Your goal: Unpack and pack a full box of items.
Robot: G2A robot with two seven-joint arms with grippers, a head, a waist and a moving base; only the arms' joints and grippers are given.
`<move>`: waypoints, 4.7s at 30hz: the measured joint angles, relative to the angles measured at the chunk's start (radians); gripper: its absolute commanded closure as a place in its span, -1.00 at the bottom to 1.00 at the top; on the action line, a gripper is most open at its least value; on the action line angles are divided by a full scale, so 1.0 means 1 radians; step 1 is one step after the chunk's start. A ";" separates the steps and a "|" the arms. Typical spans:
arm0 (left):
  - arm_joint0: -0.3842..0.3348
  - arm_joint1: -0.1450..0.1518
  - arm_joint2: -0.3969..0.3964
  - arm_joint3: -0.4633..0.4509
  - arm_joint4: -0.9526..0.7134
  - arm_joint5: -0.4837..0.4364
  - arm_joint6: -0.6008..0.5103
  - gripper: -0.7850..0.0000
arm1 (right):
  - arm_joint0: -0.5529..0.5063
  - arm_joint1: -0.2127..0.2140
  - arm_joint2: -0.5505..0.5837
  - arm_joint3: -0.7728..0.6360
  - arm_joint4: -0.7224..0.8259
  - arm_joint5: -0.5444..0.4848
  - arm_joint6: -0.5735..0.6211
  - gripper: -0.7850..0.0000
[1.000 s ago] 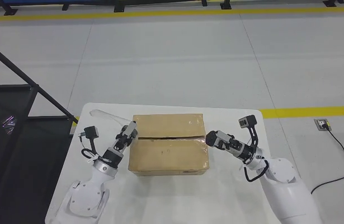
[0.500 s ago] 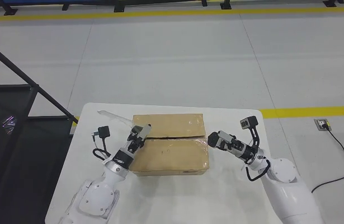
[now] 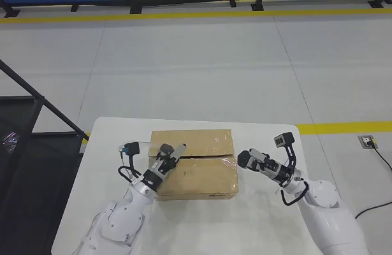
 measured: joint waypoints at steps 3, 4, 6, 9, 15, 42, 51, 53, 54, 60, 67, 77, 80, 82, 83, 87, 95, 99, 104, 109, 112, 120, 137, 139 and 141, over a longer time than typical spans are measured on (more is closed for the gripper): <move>0.002 -0.002 0.008 -0.007 0.021 -0.002 0.004 -1.00 | 0.002 0.000 -0.003 0.004 0.001 0.000 0.000 -1.00; 0.003 -0.003 0.009 -0.010 0.024 -0.001 0.005 -1.00 | 0.002 0.001 -0.003 0.006 0.001 0.000 0.000 -1.00; 0.001 -0.005 0.012 -0.012 0.028 0.004 0.004 -1.00 | 0.003 0.001 -0.004 0.010 0.004 -0.001 0.000 -1.00; -0.007 -0.008 0.017 -0.012 0.039 0.013 0.001 -1.00 | 0.004 0.002 -0.005 0.015 0.008 -0.003 0.004 -1.00; -0.029 -0.015 0.041 -0.009 0.057 0.033 -0.010 -1.00 | 0.002 0.004 -0.003 0.021 0.017 -0.010 0.007 -1.00; -0.095 -0.048 0.117 0.020 0.143 0.093 -0.040 -1.00 | 0.002 0.013 0.003 0.057 0.047 -0.025 0.024 -1.00; -0.116 -0.059 0.132 0.037 0.152 0.107 -0.046 -1.00 | 0.007 0.015 0.004 0.069 0.057 -0.030 0.030 -1.00; -0.122 -0.062 0.137 0.040 0.156 0.110 -0.051 -1.00 | 0.011 0.015 0.003 0.075 0.060 -0.031 0.031 -1.00; -0.124 -0.063 0.140 0.041 0.158 0.110 -0.053 -1.00 | 0.013 0.015 0.003 0.078 0.063 -0.032 0.033 -1.00; -0.134 -0.070 0.153 0.045 0.160 0.107 -0.071 -1.00 | 0.021 0.015 0.002 0.099 0.075 -0.038 0.039 -1.00; -0.123 -0.071 0.138 0.025 0.144 0.081 -0.094 -1.00 | 0.024 0.016 0.007 0.107 0.091 -0.060 0.031 -1.00; -0.008 -0.044 -0.059 -0.128 -0.026 0.016 -0.159 -1.00 | 0.014 0.021 0.008 -0.031 -0.056 -0.078 -0.074 -1.00; 0.059 -0.028 -0.186 -0.207 -0.106 -0.005 -0.196 -1.00 | 0.041 0.021 -0.013 -0.086 -0.154 0.026 -0.124 -1.00; 0.107 -0.018 -0.277 -0.247 -0.148 -0.016 -0.223 -1.00 | 0.066 0.021 -0.020 -0.111 -0.238 0.113 -0.186 -1.00; 0.129 -0.014 -0.315 -0.260 -0.162 -0.022 -0.232 -1.00 | 0.074 0.021 -0.020 -0.123 -0.270 0.153 -0.224 -1.00; 0.251 0.000 -0.479 -0.294 -0.214 -0.085 -0.262 -1.00 | 0.080 0.021 -0.017 -0.145 -0.312 0.204 -0.300 -1.00; 0.414 0.011 -0.606 -0.250 -0.242 -0.196 -0.312 -1.00 | 0.114 0.016 -0.059 -0.110 -0.367 0.161 -0.272 -1.00; 0.433 0.016 -0.614 -0.235 -0.297 -0.226 -0.369 -1.00 | 0.174 0.011 -0.092 -0.018 -0.389 0.049 -0.225 -1.00; 0.435 0.022 -0.622 -0.229 -0.332 -0.240 -0.408 -1.00 | 0.265 -0.002 -0.135 0.099 -0.413 0.009 -0.216 -1.00; 0.436 0.024 -0.617 -0.231 -0.350 -0.232 -0.411 -1.00 | 0.355 -0.023 -0.196 0.204 -0.420 0.003 -0.215 -1.00; 0.440 0.025 -0.615 -0.233 -0.355 -0.231 -0.407 -1.00 | 0.409 -0.039 -0.233 0.284 -0.398 0.002 -0.188 -1.00; 0.452 0.029 -0.617 -0.240 -0.347 -0.227 -0.388 -1.00 | 0.497 -0.066 -0.285 0.458 -0.272 -0.105 0.012 -1.00; 0.434 0.037 -0.602 -0.240 -0.356 -0.207 -0.387 -1.00 | 0.503 -0.067 -0.307 0.459 -0.277 -0.189 0.067 -1.00; 0.431 0.038 -0.603 -0.237 -0.359 -0.205 -0.387 -1.00 | 0.493 -0.065 -0.310 0.438 -0.312 -0.187 0.044 -0.69; 0.429 0.039 -0.602 -0.233 -0.364 -0.205 -0.386 -1.00 | 0.483 -0.061 -0.312 0.415 -0.360 -0.173 0.004 -0.26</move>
